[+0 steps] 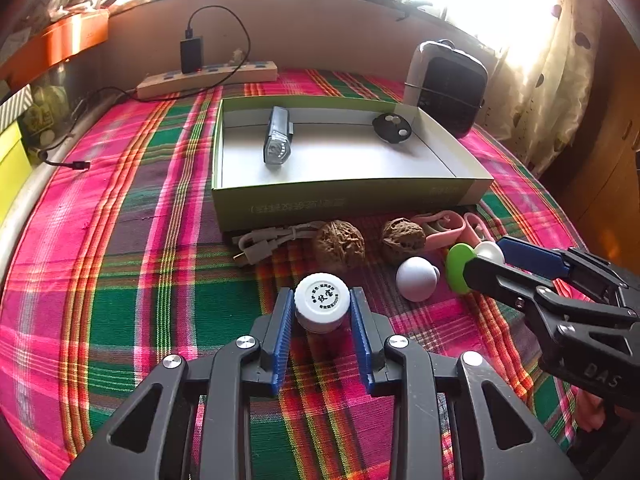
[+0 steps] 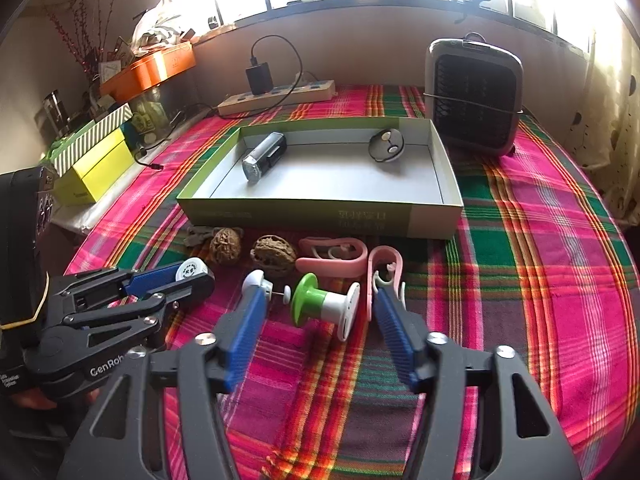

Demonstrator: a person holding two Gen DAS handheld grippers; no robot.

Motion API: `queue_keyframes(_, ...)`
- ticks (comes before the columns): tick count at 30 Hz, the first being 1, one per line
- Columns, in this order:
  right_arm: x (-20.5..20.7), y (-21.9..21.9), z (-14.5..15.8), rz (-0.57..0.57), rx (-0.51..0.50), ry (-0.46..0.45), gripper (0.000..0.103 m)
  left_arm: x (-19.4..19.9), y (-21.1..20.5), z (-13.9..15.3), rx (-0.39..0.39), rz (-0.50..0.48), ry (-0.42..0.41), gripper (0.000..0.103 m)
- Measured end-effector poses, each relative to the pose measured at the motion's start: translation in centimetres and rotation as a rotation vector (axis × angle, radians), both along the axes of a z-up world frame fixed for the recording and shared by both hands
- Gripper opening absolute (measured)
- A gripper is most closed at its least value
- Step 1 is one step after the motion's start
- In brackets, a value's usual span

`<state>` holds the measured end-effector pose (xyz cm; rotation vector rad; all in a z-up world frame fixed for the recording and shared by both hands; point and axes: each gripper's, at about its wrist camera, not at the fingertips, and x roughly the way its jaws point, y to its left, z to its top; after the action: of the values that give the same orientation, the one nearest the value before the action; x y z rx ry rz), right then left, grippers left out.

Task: Organize objects
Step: 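Grasp the white round jar with left tool while right tool grasps the green-white spool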

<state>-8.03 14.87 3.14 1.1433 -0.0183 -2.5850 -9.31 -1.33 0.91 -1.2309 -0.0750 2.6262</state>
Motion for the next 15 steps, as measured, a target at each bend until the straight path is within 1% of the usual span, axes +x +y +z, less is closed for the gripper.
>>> queue_keyframes(1,-0.2,-0.1,-0.1,-0.002,0.0,-0.006,0.049,0.0,-0.1,0.0,-0.001,0.0,0.001,0.026)
queue_keyframes(6,-0.5,-0.5,-0.6,0.001,0.01,-0.015,0.048,0.0,0.0,0.0,-0.001,0.0,0.0,0.026)
queue_keyframes(10,-0.8,-0.5,-0.8,-0.005,0.01,-0.024,0.044,0.0,0.0,0.0,0.0,0.0,0.0,0.026)
queue_keyframes(15,-1.2,-0.5,-1.3,-0.007,0.016,-0.04,0.042,0.0,0.0,-0.1,-0.001,0.0,0.0,0.026)
